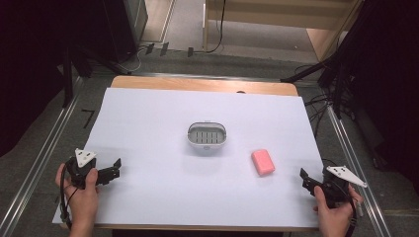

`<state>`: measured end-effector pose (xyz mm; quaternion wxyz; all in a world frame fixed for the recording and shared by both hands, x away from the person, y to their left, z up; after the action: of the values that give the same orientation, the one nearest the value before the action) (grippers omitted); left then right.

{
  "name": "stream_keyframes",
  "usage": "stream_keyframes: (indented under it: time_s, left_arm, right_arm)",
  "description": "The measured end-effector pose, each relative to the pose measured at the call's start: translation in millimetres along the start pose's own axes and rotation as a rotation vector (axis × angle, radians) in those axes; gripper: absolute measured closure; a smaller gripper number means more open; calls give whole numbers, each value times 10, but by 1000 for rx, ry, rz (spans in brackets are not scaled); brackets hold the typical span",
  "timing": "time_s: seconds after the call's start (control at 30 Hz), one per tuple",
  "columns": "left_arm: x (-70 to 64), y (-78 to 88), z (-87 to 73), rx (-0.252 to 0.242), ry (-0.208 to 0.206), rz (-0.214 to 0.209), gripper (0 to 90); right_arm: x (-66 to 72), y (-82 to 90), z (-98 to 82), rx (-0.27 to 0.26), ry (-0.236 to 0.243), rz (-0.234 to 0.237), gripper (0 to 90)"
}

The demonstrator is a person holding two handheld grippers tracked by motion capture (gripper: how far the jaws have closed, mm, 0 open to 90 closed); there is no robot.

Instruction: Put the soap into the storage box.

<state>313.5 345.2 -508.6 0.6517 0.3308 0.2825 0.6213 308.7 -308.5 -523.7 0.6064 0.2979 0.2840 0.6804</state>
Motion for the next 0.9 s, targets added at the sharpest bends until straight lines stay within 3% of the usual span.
stream_keyframes:
  time_s: [0.13,0.17,0.27,0.37,0.53,0.57,0.63,0.8,0.9]
  left_arm:
    - [-3,1,0,-1,-1,0,1]
    - [-4,1,1,-2,-2,0,1]
    - [-6,1,1,-4,-1,0,1]
    - [-5,2,0,-2,-4,1,1]
    - [-4,2,-1,-2,-3,-1,1]
    - [-4,2,-1,-1,-3,-2,1]
    - [-5,2,0,-3,-3,-3,1]
    - [-5,4,-1,-4,-3,-4,1]
    - [-5,6,-1,-6,-3,-4,1]
  right_arm:
    - [92,21,40,11,34,-21,257]
    - [160,24,57,35,71,-17,238]
    - [234,10,69,59,105,-6,218]
    - [354,-35,75,118,155,1,213]
    - [426,-27,109,131,169,22,268]
    - [458,-5,141,134,163,58,272]
    - [483,12,162,145,166,79,284]
    - [532,28,190,177,182,82,289]
    - [579,39,202,197,188,100,241]
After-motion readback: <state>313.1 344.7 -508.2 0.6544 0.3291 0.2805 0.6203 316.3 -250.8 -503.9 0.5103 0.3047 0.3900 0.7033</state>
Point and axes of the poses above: each handheld gripper's, and its own axes: y roughly backward along the jaws, z roughly out of its top, x roughly to its left, the point moved 7 cm from there along -y, roughly forward along the jaws, and after that the axes turned 14 degrees about x, right-handed, at the moved point
